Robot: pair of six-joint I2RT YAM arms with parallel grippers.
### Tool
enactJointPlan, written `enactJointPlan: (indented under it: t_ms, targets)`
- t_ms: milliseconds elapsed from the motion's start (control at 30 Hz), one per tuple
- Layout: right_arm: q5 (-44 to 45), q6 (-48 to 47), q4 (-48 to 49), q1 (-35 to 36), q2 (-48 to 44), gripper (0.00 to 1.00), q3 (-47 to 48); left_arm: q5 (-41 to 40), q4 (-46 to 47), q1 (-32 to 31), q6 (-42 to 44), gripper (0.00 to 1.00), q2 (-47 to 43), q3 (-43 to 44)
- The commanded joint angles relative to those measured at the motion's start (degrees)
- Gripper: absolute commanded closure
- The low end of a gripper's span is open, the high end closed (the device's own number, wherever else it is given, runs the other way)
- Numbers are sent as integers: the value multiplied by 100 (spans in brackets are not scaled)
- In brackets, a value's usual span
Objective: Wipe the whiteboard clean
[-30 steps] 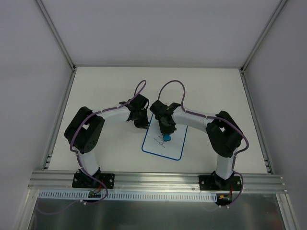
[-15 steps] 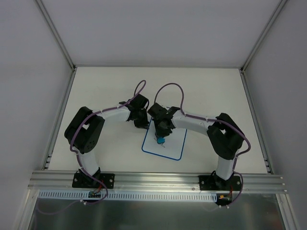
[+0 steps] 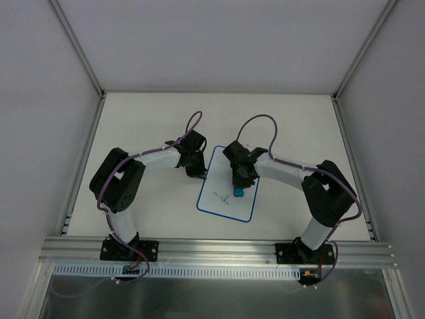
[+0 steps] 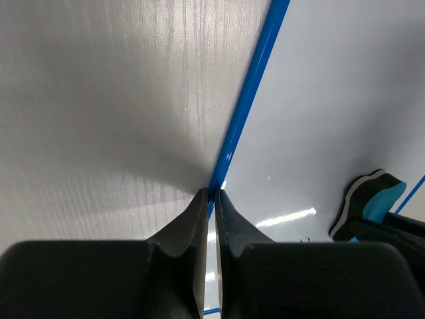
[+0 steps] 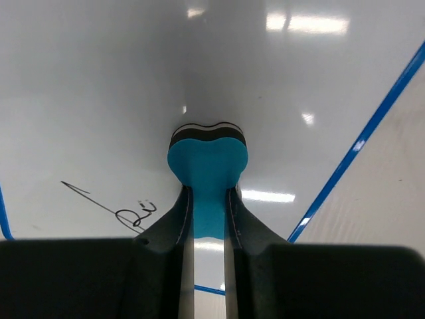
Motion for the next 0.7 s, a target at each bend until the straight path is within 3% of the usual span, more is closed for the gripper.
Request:
enactJointPlan:
  t_ms: [0, 233, 667]
  targets:
    - [-35, 308, -450, 410, 437, 100, 187, -264, -537, 33, -55, 100, 271, -65]
    - [-264, 729, -451, 991, 1035, 100, 916, -238, -537, 33, -117, 100, 236, -47]
    - [-203, 1459, -266, 1167, 1272, 100, 1347, -194, -528, 42, -152, 100, 298, -12]
